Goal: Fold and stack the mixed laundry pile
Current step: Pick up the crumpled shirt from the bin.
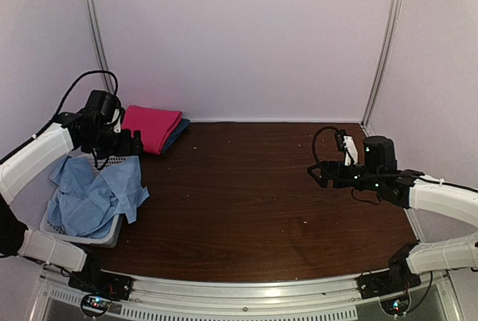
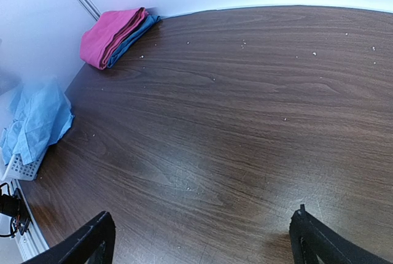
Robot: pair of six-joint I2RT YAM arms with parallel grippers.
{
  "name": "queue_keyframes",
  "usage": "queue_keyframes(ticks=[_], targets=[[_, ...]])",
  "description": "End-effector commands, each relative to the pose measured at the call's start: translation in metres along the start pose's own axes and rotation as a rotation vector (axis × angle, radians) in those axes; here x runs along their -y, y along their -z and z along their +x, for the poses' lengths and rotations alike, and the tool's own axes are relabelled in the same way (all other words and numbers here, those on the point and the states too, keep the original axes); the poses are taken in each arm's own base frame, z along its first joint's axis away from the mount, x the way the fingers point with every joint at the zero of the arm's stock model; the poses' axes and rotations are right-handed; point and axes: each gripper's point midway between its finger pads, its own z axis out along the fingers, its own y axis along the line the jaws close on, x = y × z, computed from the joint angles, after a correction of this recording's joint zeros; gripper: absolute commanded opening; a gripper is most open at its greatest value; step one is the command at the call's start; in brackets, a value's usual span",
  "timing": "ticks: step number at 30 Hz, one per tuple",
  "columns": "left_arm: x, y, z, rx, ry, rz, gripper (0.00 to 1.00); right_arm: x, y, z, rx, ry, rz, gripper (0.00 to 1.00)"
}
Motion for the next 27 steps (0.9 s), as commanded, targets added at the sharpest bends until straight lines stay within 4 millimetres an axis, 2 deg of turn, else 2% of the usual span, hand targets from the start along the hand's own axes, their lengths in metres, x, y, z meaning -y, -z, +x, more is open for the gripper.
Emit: queue_keyframes(ticks=[1, 5, 7, 10, 11, 15, 16, 18, 19, 21, 23, 25, 27], targets=[[-0.043, 0.029, 0.007, 0.023, 0.153, -0.17, 0.98, 0.0, 0.002, -0.005, 0.02, 0.009, -0.004, 1.0], [-0.091, 0.04, 0.038, -0.022, 0.316, -0.287, 0.98, -0.002, -0.002, -0.003, 0.011, 0.008, -0.02, 1.0], [-0.109, 0.034, 0.054, -0.06, 0.389, -0.309, 0.98, -0.003, -0.005, -0.001, 0.003, 0.008, -0.027, 1.0], [-0.129, 0.009, 0.087, -0.162, 0.487, -0.326, 0.98, -0.002, -0.008, -0.001, -0.003, 0.011, -0.026, 1.0], [-0.134, -0.003, 0.102, -0.207, 0.525, -0.316, 0.98, -0.002, -0.008, -0.001, -0.002, 0.013, -0.026, 1.0], [-0.123, -0.048, 0.126, -0.279, 0.578, -0.196, 0.98, 0.0, -0.009, 0.0, -0.005, 0.016, -0.02, 1.0], [-0.118, -0.056, 0.128, -0.279, 0.585, -0.162, 0.94, 0.0, -0.009, 0.0, -0.006, 0.017, -0.018, 1.0], [-0.117, -0.061, 0.124, -0.246, 0.582, -0.143, 0.78, 0.001, -0.01, 0.0, -0.007, 0.019, -0.013, 1.0], [-0.118, -0.058, 0.117, -0.212, 0.584, -0.14, 0.64, 0.0, -0.009, 0.0, -0.007, 0.02, -0.013, 1.0], [-0.118, -0.043, 0.091, -0.099, 0.566, -0.12, 0.36, 0.001, -0.009, 0.0, -0.007, 0.023, -0.011, 1.0], [-0.121, -0.017, 0.057, 0.039, 0.526, -0.117, 0.11, 0.0, -0.008, -0.001, -0.004, 0.025, -0.013, 1.0], [-0.123, 0.015, 0.023, 0.169, 0.454, -0.123, 0.01, -0.001, -0.008, -0.002, -0.004, 0.026, -0.016, 1.0], [-0.127, 0.045, -0.005, 0.249, 0.392, -0.156, 0.0, -0.001, -0.008, -0.002, -0.002, 0.026, -0.019, 1.0]])
